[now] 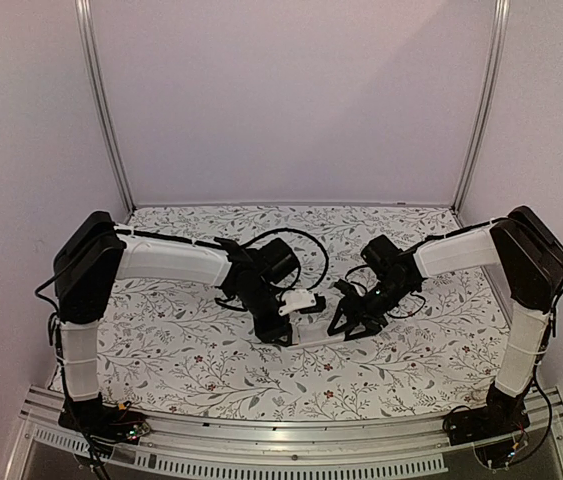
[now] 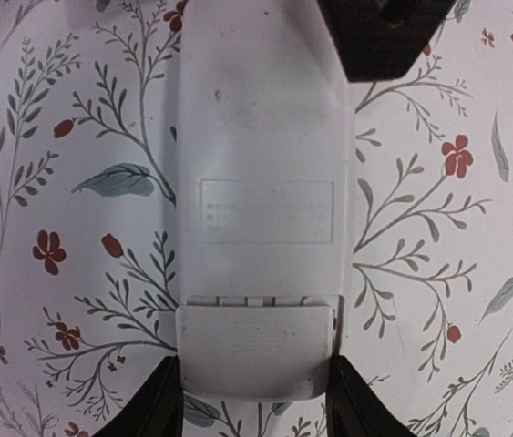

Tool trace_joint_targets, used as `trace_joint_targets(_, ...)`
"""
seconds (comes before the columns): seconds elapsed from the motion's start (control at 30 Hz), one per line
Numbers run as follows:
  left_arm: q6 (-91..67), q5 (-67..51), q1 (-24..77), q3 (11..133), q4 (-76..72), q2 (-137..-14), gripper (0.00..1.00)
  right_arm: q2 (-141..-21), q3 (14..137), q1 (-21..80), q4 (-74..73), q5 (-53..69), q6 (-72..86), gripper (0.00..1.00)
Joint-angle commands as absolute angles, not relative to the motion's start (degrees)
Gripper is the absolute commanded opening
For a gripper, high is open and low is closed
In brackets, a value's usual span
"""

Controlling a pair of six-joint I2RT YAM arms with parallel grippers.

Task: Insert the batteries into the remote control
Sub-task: Place the battery cover on the remote control without the battery cover.

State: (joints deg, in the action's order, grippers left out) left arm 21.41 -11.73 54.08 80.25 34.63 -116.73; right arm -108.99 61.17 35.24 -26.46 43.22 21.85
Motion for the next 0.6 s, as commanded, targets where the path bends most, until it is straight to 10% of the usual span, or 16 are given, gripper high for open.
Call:
trace_joint_targets(0.0,21.9,-15.3,54.8,80.6,34.8,-119.4,0.48,-111.2,60.4,35.8,-25.5,42.9,21.7,0.57)
trace_joint_targets(0.57,21.0,-14.8,54.9,82.5,35.4,-121.2,0.57,-111.0,60.2,35.8,-25.4,43.6,21.7,0.51)
